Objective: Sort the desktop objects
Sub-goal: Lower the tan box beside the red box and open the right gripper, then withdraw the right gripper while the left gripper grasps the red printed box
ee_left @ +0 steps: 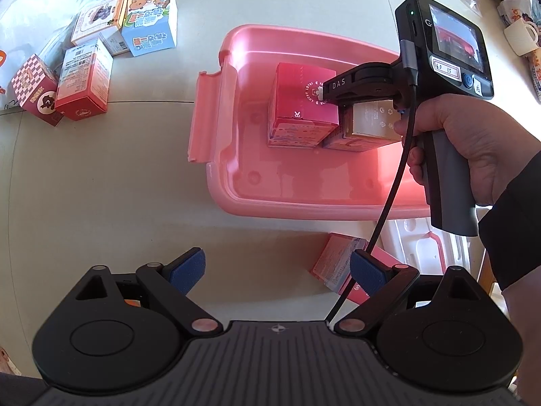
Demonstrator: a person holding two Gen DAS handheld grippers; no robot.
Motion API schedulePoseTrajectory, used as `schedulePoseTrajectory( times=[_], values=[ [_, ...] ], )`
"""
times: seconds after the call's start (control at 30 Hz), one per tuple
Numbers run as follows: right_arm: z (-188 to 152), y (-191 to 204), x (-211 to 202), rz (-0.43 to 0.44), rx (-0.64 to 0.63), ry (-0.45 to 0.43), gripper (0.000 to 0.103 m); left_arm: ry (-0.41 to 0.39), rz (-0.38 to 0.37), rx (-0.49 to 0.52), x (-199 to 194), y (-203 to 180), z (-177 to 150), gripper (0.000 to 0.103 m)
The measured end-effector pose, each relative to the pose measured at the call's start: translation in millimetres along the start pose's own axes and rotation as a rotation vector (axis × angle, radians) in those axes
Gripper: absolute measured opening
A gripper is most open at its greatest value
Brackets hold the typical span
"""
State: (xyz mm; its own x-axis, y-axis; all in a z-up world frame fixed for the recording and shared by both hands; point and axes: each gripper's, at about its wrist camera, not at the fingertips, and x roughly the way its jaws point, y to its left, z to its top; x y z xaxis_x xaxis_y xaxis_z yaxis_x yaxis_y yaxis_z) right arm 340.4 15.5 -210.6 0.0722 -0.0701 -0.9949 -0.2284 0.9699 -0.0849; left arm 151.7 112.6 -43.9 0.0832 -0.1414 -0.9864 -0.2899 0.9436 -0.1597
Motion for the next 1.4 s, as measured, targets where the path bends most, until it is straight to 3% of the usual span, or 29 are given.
schedulePoseTrajectory(
  times=[0.63, 0.9, 1.1, 1.17, 1.4],
  values=[
    [9.0, -5.0, -27.3, 0.003, -0.005, -0.037, 0.072, -0.008, -0.004, 0.003, -4.4, -5.2, -1.1, 0.095],
    [-5.7, -22.9, -85.4, 0.058, 0.006, -0.130, 0.073, -0.033, 0.013, 0.033, -5.0, -22.2, -3.4, 0.095],
    [-51.2, -51.2, -153.3, 0.034, 0.022, -0.229, 0.081, -0.029, -0.009, 0.081, -8.1, -41.9, -10.9, 0.099],
    [-68.4, -79.6, -172.1, 0.018, 0.069, -0.261, 0.081, -0.036, -0.028, 0.112, -14.4, -49.1, -18.8, 0.099],
    [-166.0, -166.5, -171.0, -0.069, 0.307, -0.183, 0.078, -0.061, -0.097, 0.222, -36.4, -74.4, -46.8, 0.099]
  ],
)
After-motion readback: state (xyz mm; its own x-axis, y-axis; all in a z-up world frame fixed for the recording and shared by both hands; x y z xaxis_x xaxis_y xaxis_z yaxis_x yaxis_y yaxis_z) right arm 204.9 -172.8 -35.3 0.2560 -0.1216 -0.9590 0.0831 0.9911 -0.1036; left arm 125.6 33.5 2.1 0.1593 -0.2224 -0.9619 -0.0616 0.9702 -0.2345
